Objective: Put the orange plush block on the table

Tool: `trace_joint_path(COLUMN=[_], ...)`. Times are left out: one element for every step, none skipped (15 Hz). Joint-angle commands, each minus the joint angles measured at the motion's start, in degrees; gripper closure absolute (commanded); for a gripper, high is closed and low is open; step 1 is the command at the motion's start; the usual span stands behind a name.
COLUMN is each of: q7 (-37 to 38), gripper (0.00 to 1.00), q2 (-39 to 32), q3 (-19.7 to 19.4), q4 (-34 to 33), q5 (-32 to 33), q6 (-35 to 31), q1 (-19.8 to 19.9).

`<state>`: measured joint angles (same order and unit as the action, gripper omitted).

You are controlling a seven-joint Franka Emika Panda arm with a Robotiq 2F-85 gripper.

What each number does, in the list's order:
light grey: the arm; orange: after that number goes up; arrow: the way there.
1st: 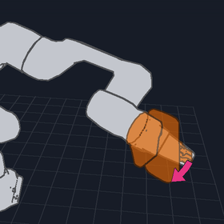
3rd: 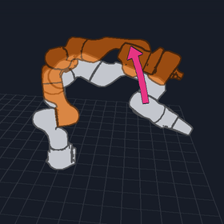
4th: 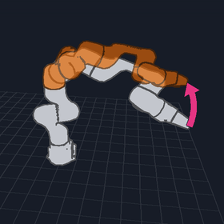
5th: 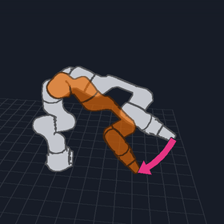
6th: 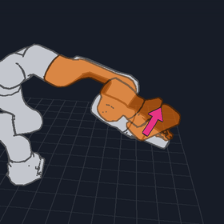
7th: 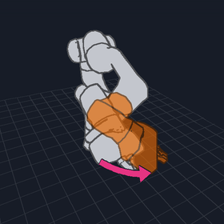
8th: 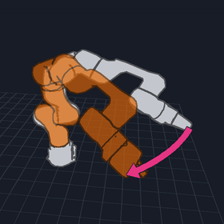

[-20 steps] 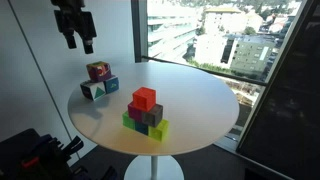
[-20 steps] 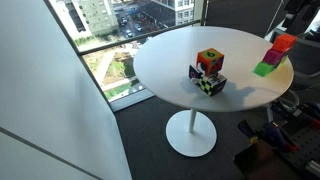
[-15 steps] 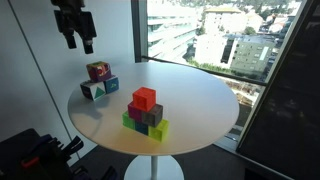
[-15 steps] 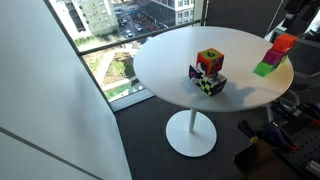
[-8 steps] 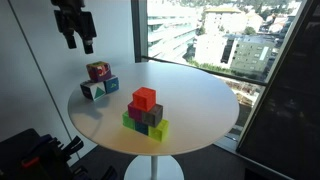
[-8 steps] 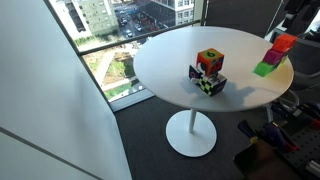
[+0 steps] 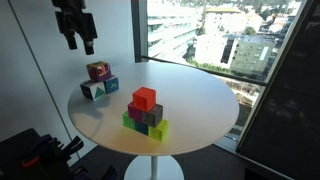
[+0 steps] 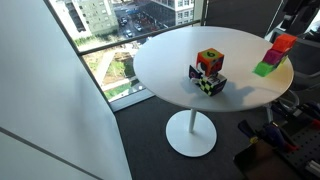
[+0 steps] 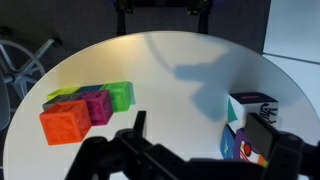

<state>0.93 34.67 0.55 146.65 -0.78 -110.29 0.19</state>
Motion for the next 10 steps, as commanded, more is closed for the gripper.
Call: trace_joint_path(q7=[0.6, 0.6, 0.6, 0.6, 0.6, 0.8, 0.9, 1.0, 1.1, 1.3], gripper=[0.0, 0.0, 0.0, 0.0, 0.0, 0.0, 0.0, 0.0, 0.0, 0.0], q2=[-1.9, -2.4, -2.8, -3.3, -3.8, -4.4, -4.9, -5.6, -6.2, -6.8], q3=[0.5, 0.6, 0.7, 0.9, 1.0, 1.2, 1.3, 1.4, 1.5, 1.7], q4=[-1.3, -1.4, -1.6, -1.8, -2.0, -2.2, -2.5, -2.8, -3.1, -3.5], q5=[0.2, 0.2, 0.2, 0.2, 0.2, 0.1, 0.0, -0.1, -0.2, -0.3], q6=[-1.3, -1.8, -2.3, -2.9, -3.5, -4.1, -4.6, -5.3, -5.8, -6.4], q1=[-0.2, -0.3, -0.3, -0.4, -0.4, -0.4, -0.5, -0.7, -0.8, -0.9])
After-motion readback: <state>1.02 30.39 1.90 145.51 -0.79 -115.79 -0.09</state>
